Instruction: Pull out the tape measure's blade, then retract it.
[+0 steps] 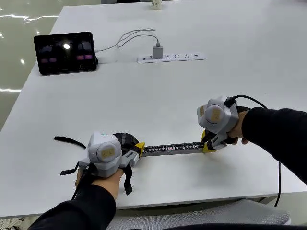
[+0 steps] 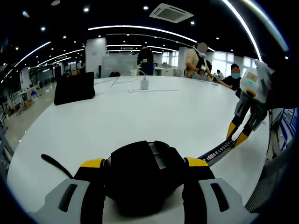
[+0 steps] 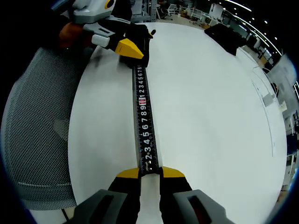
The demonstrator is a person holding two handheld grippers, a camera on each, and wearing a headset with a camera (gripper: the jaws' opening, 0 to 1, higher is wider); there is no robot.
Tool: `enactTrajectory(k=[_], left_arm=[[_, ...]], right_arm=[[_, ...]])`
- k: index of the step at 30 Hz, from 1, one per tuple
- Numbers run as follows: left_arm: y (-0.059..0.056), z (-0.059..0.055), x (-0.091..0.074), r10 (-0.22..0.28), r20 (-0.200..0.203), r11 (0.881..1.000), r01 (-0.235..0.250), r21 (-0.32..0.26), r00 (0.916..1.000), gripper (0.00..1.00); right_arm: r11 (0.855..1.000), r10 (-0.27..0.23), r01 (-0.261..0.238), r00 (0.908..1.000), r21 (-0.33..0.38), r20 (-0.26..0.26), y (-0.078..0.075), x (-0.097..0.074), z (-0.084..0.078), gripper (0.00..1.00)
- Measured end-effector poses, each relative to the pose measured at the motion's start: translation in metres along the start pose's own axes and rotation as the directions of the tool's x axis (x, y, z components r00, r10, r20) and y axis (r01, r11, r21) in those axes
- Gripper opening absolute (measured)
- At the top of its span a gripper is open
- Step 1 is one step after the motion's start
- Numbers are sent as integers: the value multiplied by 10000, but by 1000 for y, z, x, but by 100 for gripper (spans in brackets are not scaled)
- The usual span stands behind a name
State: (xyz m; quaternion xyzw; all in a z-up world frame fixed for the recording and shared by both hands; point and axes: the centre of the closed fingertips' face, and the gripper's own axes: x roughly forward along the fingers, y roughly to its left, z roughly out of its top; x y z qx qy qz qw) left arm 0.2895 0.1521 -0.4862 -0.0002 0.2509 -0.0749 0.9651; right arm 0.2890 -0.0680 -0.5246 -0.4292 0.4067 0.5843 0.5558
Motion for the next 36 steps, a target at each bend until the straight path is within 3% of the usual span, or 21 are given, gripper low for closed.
enactTrajectory(k=[36], left_arm=[[0,-1,0,-17,-121,10000,17,17,9999,62]], right_arm=[[9999,-5,4,10000,163,52,1,4,13,11]])
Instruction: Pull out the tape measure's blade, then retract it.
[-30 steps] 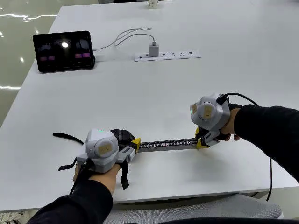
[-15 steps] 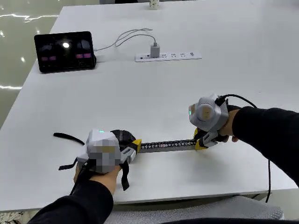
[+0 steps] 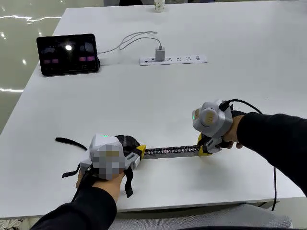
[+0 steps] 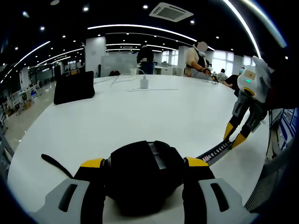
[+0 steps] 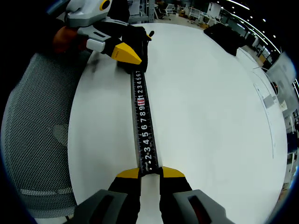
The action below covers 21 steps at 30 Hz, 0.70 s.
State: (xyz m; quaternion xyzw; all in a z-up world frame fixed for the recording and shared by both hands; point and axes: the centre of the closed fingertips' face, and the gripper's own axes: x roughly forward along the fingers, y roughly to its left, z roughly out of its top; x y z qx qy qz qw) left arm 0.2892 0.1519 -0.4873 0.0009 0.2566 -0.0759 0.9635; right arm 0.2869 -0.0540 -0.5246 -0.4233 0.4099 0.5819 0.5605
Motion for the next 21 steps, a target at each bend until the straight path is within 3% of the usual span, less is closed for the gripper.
enactTrajectory(k=[21], left_arm=[[0,1,0,49,28,10000,-49,29,10000,62]], right_arm=[[10000,-39,39,10000,8,27,-1,2,6,11]])
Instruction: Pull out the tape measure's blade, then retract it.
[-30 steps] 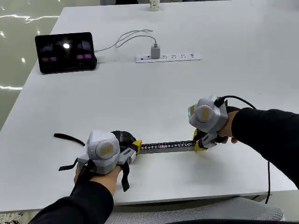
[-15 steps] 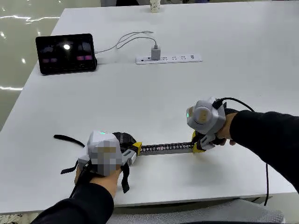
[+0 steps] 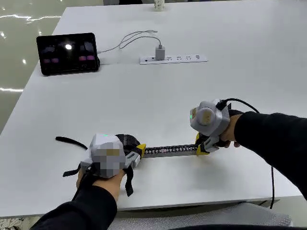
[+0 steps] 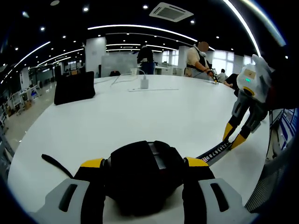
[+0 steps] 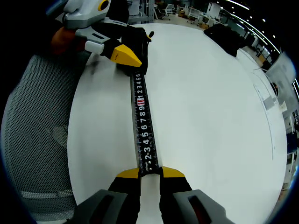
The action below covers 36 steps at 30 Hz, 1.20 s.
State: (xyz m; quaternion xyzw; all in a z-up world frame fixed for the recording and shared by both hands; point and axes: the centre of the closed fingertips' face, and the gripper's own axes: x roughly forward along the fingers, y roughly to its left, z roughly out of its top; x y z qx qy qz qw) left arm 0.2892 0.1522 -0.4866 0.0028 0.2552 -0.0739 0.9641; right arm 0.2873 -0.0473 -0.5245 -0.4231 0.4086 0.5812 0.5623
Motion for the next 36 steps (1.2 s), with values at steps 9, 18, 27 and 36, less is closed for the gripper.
enactTrajectory(k=[9,18,27,36], left_arm=[[0,0,-1,-17,1,10000,17,3,10000,62],[0,0,-1,-22,18,10000,22,7,10000,62],[0,0,-1,-19,29,10000,19,13,10000,62],[1,0,-1,-23,33,10000,23,11,10000,62]], right_arm=[[10000,-15,15,10000,-44,-2,1,1,3,11],[10000,-14,14,10000,-57,-89,1,2,8,11],[9998,10,-9,10000,177,-50,1,3,10,11],[9996,-16,17,10000,269,-17,0,4,13,11]])
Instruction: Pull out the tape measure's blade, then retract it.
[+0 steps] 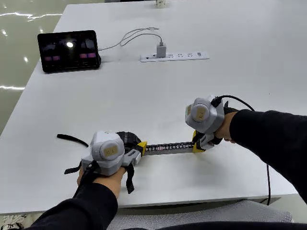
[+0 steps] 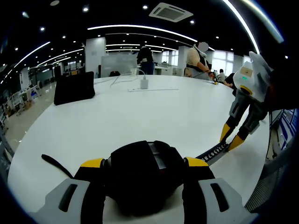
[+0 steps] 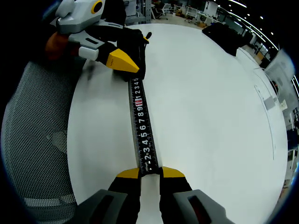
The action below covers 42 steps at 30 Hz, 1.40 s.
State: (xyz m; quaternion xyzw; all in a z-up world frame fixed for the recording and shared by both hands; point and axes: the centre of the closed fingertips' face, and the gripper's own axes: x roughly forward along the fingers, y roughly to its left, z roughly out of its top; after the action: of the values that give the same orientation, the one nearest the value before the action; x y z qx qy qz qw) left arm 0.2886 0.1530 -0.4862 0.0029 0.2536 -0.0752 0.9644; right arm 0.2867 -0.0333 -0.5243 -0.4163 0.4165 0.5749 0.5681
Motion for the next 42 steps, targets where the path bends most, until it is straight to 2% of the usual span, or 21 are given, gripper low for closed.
enactTrajectory(k=[10,18,42], left_arm=[[1,0,1,1,-12,10000,-1,1,10000,62],[1,0,0,4,-18,10000,-4,3,10000,62],[1,0,0,-1,-31,10000,1,-2,10000,62]], right_arm=[[10000,-73,73,10000,-9,54,1,1,3,12],[9996,-170,163,9992,209,356,0,2,5,11],[10000,-80,82,9996,-53,269,2,6,14,11]])
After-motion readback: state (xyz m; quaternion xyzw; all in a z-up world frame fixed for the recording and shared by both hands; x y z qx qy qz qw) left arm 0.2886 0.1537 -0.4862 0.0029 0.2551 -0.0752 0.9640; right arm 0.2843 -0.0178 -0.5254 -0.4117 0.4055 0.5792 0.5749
